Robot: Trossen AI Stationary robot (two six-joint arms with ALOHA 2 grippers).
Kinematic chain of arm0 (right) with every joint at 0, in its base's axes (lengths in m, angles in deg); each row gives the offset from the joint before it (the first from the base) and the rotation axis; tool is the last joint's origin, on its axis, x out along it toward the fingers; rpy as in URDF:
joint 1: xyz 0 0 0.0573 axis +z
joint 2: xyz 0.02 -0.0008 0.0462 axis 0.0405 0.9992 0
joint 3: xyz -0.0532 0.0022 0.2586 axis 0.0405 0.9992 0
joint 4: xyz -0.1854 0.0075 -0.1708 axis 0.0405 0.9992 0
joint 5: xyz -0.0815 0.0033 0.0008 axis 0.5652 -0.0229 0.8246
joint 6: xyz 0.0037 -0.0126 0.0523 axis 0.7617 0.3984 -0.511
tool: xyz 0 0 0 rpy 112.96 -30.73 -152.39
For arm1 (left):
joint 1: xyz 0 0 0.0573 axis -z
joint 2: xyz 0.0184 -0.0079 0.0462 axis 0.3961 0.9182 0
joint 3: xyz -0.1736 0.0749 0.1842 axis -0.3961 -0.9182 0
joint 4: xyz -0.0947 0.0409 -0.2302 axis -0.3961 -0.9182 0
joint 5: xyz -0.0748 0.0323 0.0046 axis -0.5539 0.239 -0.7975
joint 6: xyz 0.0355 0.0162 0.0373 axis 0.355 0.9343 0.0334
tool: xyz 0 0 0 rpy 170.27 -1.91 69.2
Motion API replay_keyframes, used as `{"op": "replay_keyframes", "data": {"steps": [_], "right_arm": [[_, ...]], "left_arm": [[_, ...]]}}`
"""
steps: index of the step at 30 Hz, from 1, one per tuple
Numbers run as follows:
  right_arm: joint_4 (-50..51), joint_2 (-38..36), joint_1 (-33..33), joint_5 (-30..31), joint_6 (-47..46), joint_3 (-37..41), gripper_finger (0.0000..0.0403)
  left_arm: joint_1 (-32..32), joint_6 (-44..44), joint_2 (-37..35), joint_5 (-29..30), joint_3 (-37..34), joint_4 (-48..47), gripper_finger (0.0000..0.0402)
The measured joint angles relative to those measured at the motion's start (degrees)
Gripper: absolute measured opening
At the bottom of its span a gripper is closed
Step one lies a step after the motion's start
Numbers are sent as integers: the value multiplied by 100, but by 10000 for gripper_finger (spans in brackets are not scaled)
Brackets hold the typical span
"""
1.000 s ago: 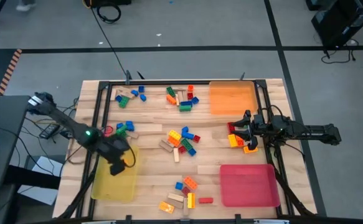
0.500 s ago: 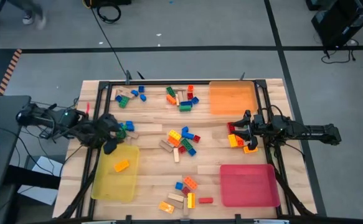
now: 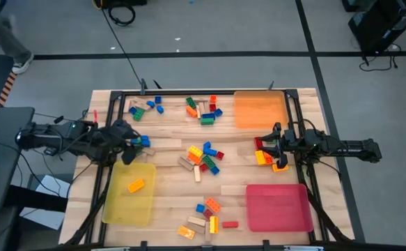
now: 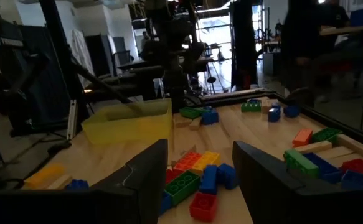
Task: Sort blocks by size
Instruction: Put the brown block into the orange bin
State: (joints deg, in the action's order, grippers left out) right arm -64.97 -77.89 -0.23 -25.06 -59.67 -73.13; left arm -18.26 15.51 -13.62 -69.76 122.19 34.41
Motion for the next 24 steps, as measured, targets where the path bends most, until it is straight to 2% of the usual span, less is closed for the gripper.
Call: {"op": "replay_keyframes", "data": {"steps": [12,17,24], "right_arm": [[-397,-2,0,4,-301,1,195],[-437,-2,0,28,-295,1,195],[-712,-2,-11,486,-285,1,195]], "left_arm": [[-405,178,58,709,-66,767,292],[-645,397,246,731,-68,1297,292],[-967,286,705,632,-68,1506,292]]}}
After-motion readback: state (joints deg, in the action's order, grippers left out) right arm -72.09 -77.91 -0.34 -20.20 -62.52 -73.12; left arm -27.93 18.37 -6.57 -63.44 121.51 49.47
